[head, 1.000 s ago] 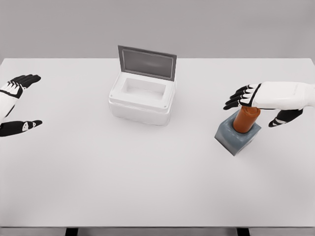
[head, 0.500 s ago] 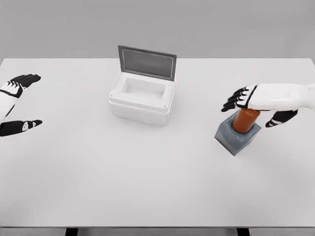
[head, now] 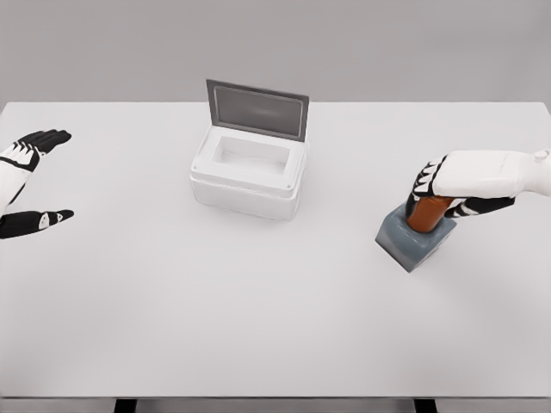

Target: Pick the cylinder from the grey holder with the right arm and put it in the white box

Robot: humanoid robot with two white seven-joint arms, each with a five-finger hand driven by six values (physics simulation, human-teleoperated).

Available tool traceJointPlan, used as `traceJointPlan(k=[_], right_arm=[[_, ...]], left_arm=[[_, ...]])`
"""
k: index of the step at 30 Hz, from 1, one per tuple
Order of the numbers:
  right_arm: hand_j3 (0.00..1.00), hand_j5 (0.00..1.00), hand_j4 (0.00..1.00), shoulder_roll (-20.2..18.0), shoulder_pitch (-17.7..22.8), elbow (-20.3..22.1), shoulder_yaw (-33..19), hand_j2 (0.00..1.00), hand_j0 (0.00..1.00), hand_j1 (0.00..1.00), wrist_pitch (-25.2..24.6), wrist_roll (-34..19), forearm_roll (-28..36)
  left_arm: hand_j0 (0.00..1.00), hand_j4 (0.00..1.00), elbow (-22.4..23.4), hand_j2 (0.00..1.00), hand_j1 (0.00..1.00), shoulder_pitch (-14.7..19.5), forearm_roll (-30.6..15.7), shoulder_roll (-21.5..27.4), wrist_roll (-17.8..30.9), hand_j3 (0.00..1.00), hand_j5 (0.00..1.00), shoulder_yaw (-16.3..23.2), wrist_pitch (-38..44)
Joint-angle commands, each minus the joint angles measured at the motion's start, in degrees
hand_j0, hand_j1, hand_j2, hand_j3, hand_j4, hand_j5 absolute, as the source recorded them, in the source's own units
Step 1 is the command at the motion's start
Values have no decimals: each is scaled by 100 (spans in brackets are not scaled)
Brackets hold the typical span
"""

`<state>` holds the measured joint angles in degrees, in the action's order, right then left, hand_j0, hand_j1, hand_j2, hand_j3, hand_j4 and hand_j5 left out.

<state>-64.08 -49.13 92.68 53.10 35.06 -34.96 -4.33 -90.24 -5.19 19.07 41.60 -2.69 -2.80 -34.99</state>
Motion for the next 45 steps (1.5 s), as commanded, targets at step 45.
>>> traceJointPlan(k=[45], right_arm=[[27, 27, 27, 3446, -958, -1867, -626, 27, 27, 27, -6, -4, -1079]], left_arm=[[100, 100, -2, 100, 100, 0, -35, 6, -3, 100, 100, -1, -1]])
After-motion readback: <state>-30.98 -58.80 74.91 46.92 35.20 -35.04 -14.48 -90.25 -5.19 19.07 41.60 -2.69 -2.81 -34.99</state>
